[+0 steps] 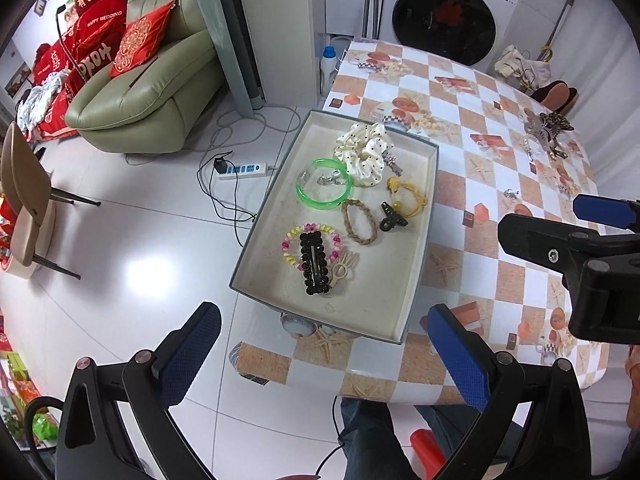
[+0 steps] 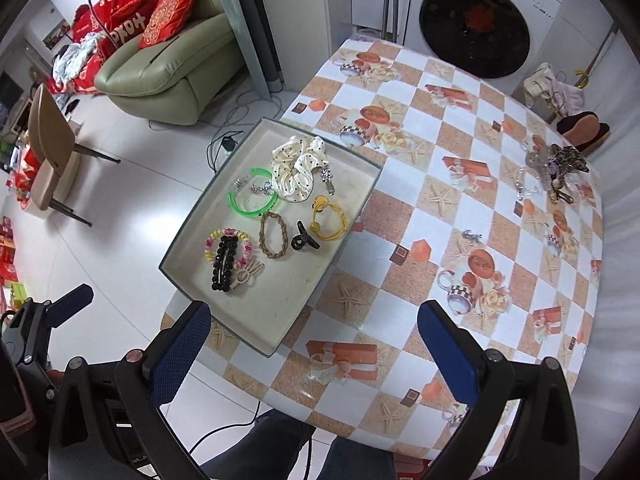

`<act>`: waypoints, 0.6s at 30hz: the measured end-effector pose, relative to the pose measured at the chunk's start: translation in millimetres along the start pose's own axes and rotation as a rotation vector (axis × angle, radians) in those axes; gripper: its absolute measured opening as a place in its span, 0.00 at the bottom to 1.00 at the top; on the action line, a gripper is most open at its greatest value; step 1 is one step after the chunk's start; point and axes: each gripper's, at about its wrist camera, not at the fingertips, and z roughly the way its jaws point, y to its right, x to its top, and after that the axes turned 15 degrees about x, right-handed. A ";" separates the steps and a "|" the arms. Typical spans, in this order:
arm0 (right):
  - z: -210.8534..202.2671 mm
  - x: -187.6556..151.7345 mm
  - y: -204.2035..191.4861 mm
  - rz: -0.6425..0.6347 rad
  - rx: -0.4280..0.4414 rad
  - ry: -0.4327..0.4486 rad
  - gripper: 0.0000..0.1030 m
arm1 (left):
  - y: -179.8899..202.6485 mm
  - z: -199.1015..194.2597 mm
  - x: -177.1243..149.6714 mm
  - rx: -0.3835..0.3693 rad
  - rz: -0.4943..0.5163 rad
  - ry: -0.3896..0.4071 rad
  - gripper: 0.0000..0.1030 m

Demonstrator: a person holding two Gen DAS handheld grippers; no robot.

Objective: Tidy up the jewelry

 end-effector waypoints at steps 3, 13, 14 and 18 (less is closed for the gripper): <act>-5.9 0.1 -1.8 -0.002 -0.007 0.010 1.00 | -0.8 -4.6 -0.7 -0.007 -0.004 0.002 1.00; -13.2 1.0 -3.3 -0.014 -0.021 0.021 1.00 | -7.0 -7.0 -0.9 -0.009 -0.029 0.000 1.00; -13.1 1.1 -3.5 -0.014 -0.021 0.020 1.00 | -7.7 -7.0 -1.2 -0.009 -0.031 0.000 1.00; -13.3 1.0 -4.2 -0.014 -0.023 0.020 1.00 | -9.8 -6.3 -1.9 -0.008 -0.037 -0.002 1.00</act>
